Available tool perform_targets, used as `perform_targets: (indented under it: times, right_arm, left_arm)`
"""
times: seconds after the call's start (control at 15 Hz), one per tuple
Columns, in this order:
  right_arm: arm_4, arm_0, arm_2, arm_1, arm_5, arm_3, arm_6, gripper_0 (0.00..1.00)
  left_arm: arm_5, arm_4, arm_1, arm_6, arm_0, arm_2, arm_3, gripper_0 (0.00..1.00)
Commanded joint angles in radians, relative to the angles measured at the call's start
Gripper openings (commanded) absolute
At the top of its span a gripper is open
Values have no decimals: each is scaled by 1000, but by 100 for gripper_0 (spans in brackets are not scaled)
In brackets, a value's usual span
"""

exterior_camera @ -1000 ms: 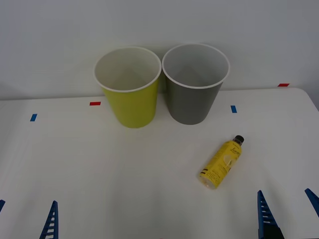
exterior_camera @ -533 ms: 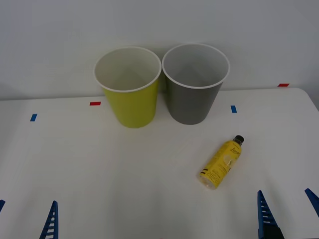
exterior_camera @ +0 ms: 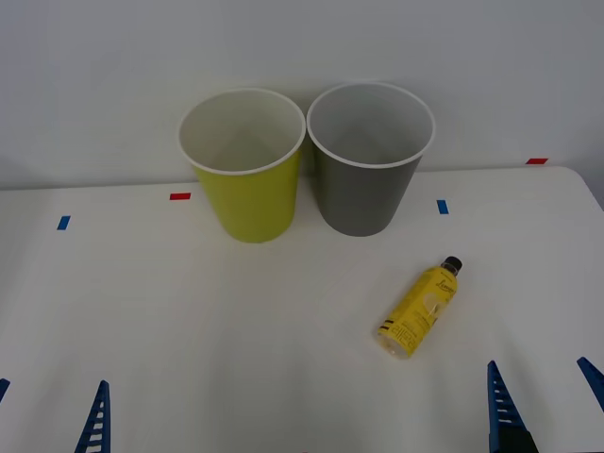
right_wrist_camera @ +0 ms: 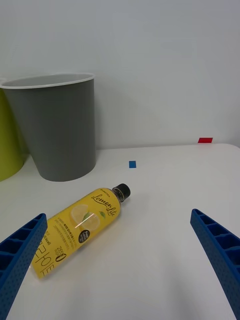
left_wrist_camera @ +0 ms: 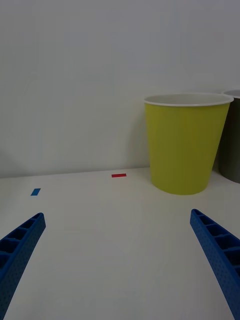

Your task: Put cans in the gray bin and PET bottles in the light green bin.

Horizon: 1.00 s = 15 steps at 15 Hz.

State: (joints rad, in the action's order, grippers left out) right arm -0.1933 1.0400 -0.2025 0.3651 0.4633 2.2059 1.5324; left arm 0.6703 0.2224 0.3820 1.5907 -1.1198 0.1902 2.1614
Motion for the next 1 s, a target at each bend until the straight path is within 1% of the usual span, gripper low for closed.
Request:
perform_targets:
  times: [0.07, 0.87, 0.93, 1.0]
  right_arm:
    - [0, 0, 0, 0, 0, 0, 0, 100]
    - [0, 0, 0, 0, 0, 0, 0, 100]
    - [0, -9, -8, -12, -14, -41, 2, 100]
    - [9, -15, -11, -12, -12, -44, 2, 100]
  left_arm:
    - [0, 0, 0, 0, 0, 0, 0, 100]
    - [0, 0, 0, 0, 0, 0, 0, 100]
    - [0, 0, 0, 0, 0, 0, 0, 100]
    - [0, 0, 0, 0, 0, 0, 0, 100]
